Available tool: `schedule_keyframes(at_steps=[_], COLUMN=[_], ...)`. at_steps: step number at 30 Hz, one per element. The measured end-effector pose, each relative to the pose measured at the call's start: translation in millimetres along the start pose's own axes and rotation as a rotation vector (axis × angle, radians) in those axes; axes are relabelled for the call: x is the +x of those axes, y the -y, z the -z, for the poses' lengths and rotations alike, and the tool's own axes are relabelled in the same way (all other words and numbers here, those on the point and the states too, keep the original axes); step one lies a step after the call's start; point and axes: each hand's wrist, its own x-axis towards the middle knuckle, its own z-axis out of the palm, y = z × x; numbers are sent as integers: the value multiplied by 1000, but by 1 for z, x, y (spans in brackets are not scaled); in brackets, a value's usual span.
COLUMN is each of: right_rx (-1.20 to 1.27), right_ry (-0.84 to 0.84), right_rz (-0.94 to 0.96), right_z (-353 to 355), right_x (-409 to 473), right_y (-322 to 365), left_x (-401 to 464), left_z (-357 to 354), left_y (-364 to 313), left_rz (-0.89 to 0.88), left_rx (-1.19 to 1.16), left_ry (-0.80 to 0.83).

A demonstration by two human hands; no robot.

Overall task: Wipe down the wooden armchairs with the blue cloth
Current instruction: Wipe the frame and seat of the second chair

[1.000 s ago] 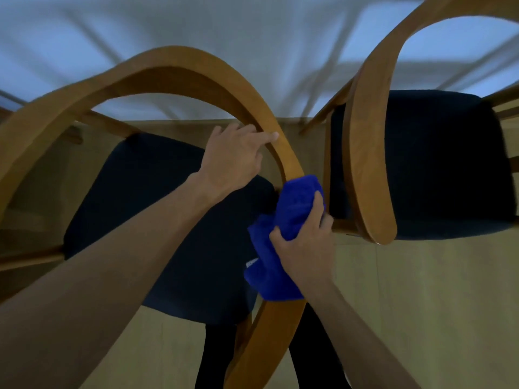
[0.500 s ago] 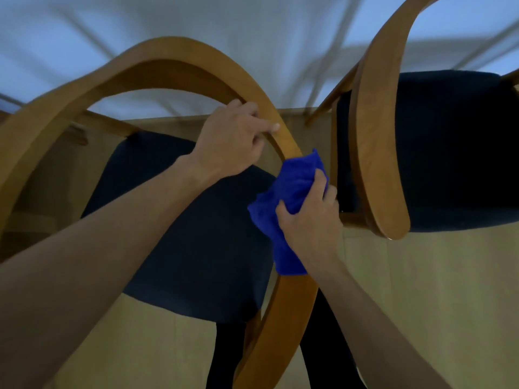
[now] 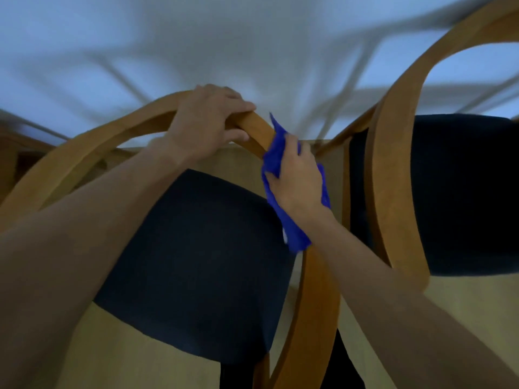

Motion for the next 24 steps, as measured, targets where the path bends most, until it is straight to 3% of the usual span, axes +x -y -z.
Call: schedule_keyframes(at_steps=[3, 6, 10, 15, 17, 22, 24], right_rx=[-4, 63, 24, -143, -120, -52, -17], right_ry=[-42, -46, 3, 41, 19, -67, -61], right_rz=[169, 139, -146, -351, -286, 79, 116], right_z=[-7, -9, -12, -12, -10, -12, -12], right_x=[48, 31, -27, -44, -23, 41, 46], right_y=[42, 23, -32, -23, -5, 47, 43], left_x=[3, 5, 5, 1, 1, 5, 4], left_z=[-2, -2, -3, -9, -9, -11, -12], left_y=[4, 8, 9, 10, 10, 14, 13], left_rz=[-37, -26, -48, -55, -66, -63, -63], left_rx=[-50, -86, -27, -5, -5, -23, -41], left_ry=[-4, 1, -1, -22, -16, -1, -19])
